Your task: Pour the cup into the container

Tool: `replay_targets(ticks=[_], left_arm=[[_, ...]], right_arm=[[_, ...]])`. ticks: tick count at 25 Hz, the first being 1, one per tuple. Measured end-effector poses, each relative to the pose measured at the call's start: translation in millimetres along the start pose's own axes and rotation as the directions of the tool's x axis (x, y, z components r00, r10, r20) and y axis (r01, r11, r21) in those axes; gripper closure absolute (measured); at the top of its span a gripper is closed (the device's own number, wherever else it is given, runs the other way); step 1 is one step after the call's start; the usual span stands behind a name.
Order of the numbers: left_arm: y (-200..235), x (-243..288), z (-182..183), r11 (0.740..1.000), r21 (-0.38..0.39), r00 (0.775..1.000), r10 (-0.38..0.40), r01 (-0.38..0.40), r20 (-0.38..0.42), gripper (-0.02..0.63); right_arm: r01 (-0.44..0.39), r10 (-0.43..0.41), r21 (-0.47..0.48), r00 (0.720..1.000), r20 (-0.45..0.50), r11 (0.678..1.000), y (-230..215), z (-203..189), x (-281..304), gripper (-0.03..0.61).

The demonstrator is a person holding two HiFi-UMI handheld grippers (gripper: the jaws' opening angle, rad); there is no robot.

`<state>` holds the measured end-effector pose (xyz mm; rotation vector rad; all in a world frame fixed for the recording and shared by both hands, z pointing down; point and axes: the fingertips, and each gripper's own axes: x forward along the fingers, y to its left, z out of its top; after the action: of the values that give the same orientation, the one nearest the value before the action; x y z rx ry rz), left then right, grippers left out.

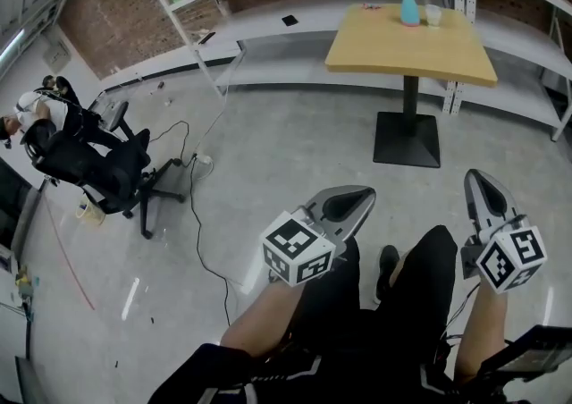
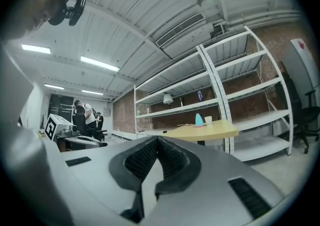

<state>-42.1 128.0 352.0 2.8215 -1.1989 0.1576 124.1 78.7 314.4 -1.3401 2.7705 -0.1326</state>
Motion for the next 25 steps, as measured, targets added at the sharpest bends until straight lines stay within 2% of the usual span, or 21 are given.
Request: replay_targets(ticks=[4, 8, 25], left_arm=[[32.4, 16.2, 7.3, 1.0, 0.013, 1.0, 0.008, -0.008, 0.011, 0.612], [66.1, 35.4, 12.2, 1.0, -0.005, 1.0, -0.005, 0.005, 0.029, 0.612], [201.1, 172.7, 63.8, 0.997, -0.014, 0.988, -0.076, 0.078, 0.131, 0.612]], right_arm=[[-0.027, 0.028, -0.012, 1.0, 0.007, 1.0, -6.5, 4.4, 39.9, 0.578], [-0.02, 0.02, -0.021, 1.0, 0.011, 1.0, -20.8, 8.2, 75.7, 0.578], [0.138, -0.138, -0.028, 0.99, 0.025, 0.99, -148.3, 35.7, 188.0, 0.578]])
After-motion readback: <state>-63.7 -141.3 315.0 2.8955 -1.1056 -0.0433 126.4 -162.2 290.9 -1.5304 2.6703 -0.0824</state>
